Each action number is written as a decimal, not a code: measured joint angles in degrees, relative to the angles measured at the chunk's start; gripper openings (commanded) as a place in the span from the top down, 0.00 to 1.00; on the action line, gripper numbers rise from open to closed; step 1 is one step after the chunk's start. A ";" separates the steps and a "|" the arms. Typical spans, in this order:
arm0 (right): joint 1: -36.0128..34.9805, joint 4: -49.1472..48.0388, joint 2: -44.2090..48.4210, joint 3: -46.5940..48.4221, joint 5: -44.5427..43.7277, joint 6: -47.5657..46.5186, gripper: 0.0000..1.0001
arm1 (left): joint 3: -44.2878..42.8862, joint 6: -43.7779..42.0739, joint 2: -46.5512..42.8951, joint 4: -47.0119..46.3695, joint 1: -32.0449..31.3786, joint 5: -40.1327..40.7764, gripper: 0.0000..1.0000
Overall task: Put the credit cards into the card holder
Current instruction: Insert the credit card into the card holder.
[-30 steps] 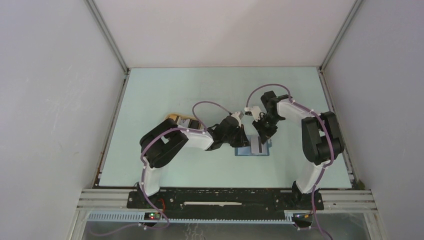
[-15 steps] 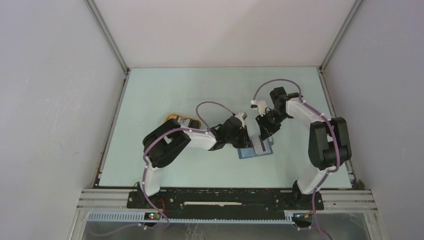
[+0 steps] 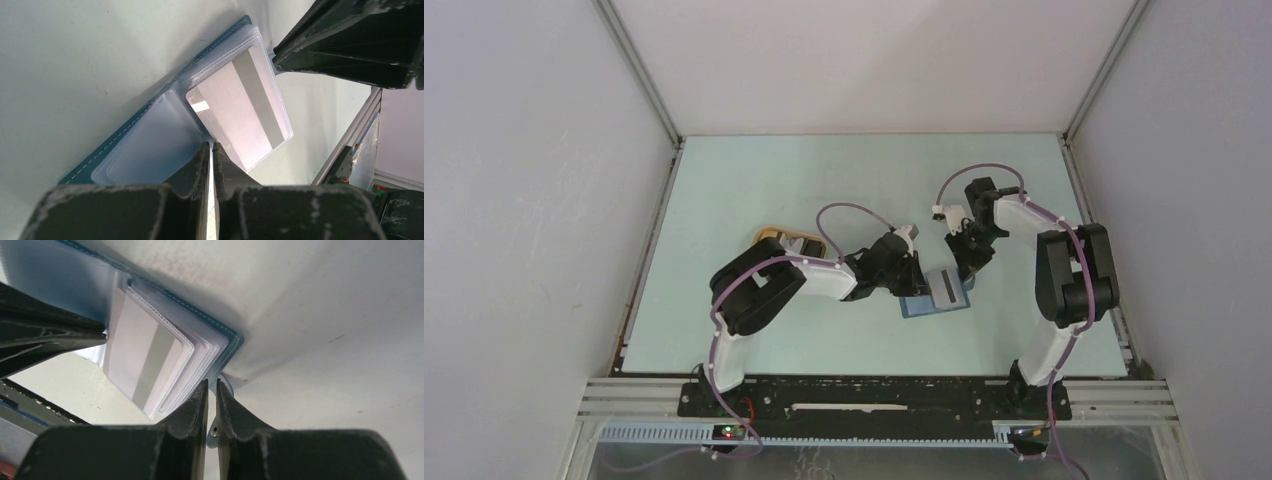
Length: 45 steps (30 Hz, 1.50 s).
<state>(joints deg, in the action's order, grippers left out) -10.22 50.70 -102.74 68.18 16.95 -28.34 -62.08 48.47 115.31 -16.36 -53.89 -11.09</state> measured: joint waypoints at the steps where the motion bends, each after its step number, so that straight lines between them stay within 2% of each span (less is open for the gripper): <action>1: 0.00 0.00 -0.42 0.00 -0.52 0.20 0.82 | -0.04 0.00 0.04 -0.02 0.00 -0.02 0.90; 28: -0.63 -0.24 -3.15 0.00 -0.31 1.44 0.83 | -1.60 0.11 0.66 -0.70 0.00 -1.44 0.87; 45: 0.83 -0.13 -2.67 0.00 4.63 1.64 0.78 | -2.49 2.54 0.72 -8.68 0.11 -4.37 0.84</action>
<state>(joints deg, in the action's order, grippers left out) -9.39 50.57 -105.41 68.18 21.58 -26.70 -64.58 51.00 116.03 -25.04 -53.78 -15.46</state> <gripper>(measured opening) 0.196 0.153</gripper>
